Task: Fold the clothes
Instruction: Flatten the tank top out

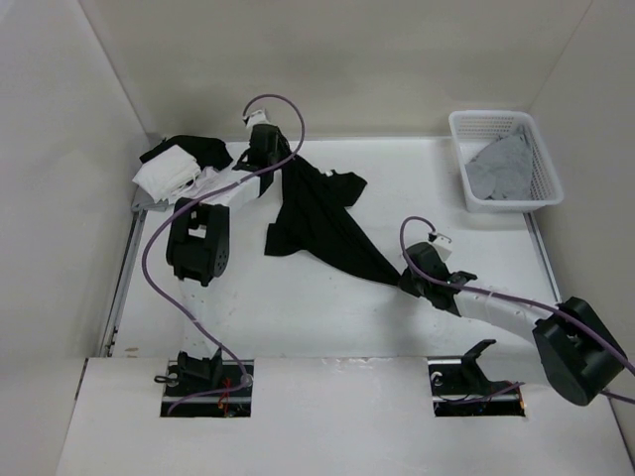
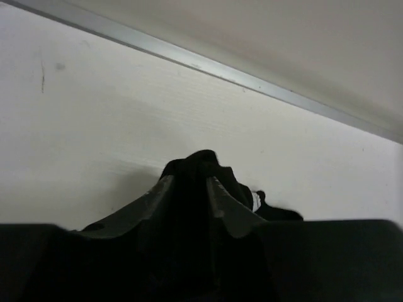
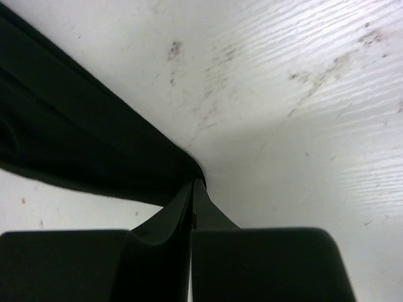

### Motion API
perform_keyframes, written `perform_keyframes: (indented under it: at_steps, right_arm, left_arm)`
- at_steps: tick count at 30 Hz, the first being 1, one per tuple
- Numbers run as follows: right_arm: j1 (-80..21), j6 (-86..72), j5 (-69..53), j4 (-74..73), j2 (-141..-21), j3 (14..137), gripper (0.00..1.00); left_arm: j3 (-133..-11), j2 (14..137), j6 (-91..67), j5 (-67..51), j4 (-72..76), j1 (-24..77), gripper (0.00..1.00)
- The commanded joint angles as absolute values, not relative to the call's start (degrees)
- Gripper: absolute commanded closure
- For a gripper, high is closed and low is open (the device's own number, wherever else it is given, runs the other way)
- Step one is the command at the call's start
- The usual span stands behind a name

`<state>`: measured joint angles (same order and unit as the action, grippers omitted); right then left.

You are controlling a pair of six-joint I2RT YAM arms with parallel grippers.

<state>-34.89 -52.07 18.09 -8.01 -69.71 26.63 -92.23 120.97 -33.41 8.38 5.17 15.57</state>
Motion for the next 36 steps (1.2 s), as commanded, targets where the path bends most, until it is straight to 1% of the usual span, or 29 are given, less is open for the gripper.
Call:
perform_keyframes:
  at_steps: [1, 2, 4, 9, 13, 17, 21, 24, 28, 30, 32, 33, 34, 35, 36]
  right_arm:
    - [-33.44, -50.54, 19.6, -4.4, -71.45, 28.39, 1.0]
    - [-33.35, -50.1, 19.25, -3.61, -72.15, 28.48, 1.0]
    - [-33.35, -49.31, 18.9, -2.29, -72.86, 28.65, 0.98]
    - [-33.09, -47.82, 17.14, -0.36, -73.83, 28.83, 0.99]
    - [-32.74, -47.02, 14.95, 1.75, -74.7, 27.86, 0.99]
    - [-32.21, -46.5, 13.27, 3.16, -74.53, 27.25, 1.0]
    - [-31.77, -45.97, 11.78, 4.22, -74.62, 27.07, 1.0]
    - [-31.77, -45.88, 11.43, 4.39, -74.53, 26.98, 1.0]
    - [-31.86, -45.88, 11.43, 4.57, -74.53, 26.89, 1.0]
    - [-31.95, -45.88, 11.25, 4.57, -74.53, 26.89, 1.0]
    - [-32.03, -45.88, 11.25, 4.66, -74.62, 26.89, 1.0]
    - [-32.03, -45.88, 11.25, 4.66, -74.71, 26.89, 1.0]
    - [-32.03, -45.88, 11.25, 4.66, -74.71, 26.89, 1.0]
    - [-32.03, -45.88, 11.34, 4.66, -74.71, 26.89, 1.0]
    - [-32.03, -45.88, 11.42, 4.66, -74.62, 26.89, 1.0]
  left_arm:
    - [-89.06, 118.58, -30.85, 9.66, 4.92, 16.74, 0.66]
    - [-85.47, 116.3, -31.28, 10.71, 5.79, 17.26, 0.62]
    - [-77.04, 110.86, -32.16, 13.96, 8.6, 18.49, 0.57]
    - [-56.99, 97.06, -36.81, 24.59, 11.52, 21.92, 0.57]
    - [-48.36, 91.42, -42.09, 25.75, 7.83, 23.86, 0.55]
    - [-44.39, 88.6, -44.74, 26.01, 8.08, 23.77, 0.52]
    - [-45.87, 92.36, -44.12, 24.97, 8.96, 23.51, 0.48]
    - [-46.76, 95.71, -43.77, 22.51, 11.5, 22.98, 0.48]
    - [-46.67, 97.29, -43.77, 19.69, 15.03, 21.84, 0.5]
    - [-46.76, 97.82, -43.59, 19.69, 15.29, 21.75, 0.51]
    - [-46.93, 98.52, -43.33, 19.6, 15.29, 21.58, 0.57]
    - [-47.02, 98.96, -43.16, 19.51, 15.29, 21.58, 0.65]
    - [-47.11, 99.23, -43.07, 19.08, 15.29, 21.58, 0.75]
    - [-47.11, 99.14, -43.07, 18.72, 15.12, 21.58, 0.82]
    - [-47.02, 98.71, -43.24, 18.55, 14.86, 21.58, 0.85]
